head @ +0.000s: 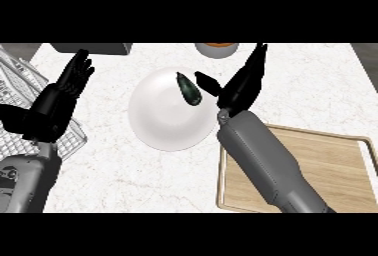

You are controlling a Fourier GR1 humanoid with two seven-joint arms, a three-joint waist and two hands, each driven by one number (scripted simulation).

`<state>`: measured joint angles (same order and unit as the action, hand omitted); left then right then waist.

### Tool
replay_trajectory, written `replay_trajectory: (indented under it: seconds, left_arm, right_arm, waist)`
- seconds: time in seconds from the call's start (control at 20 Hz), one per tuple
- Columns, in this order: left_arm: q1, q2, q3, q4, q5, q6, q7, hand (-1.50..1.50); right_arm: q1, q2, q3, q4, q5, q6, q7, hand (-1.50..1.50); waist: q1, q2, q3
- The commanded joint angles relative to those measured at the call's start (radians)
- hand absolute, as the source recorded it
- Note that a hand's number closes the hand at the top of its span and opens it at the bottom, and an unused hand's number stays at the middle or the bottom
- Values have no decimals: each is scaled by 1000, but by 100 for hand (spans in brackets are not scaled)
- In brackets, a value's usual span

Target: Pick the eggplant from the tray and place it in the plate

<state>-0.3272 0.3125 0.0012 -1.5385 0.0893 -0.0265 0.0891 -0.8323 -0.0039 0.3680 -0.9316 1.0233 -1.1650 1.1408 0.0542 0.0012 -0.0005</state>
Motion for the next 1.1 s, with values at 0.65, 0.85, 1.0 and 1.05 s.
replay_trajectory:
  seconds: [0.65, 0.85, 1.0, 1.05]
  left_arm:
    - [50, 30, 71, -65, 25, -9, 52, 0]
    - [99, -17, 26, -136, -34, 37, 56, 0]
    - [27, 15, 71, -87, 6, -1, 84, 0]
    - [72, -36, 29, -51, -44, 25, 5, 0]
  right_arm:
    - [698, 4, 249, -704, 425, 26, 195, -150]
    - [842, 4, 274, -873, 498, 113, 170, -150]
    - [999, 4, 373, -875, 608, 36, 168, -150]
    - [985, 4, 337, -953, 603, 151, 160, -150]
  waist:
    - [-78, -12, 0]
    - [-65, -7, 0]
    - [-67, -5, 0]
    - [-68, -4, 0]
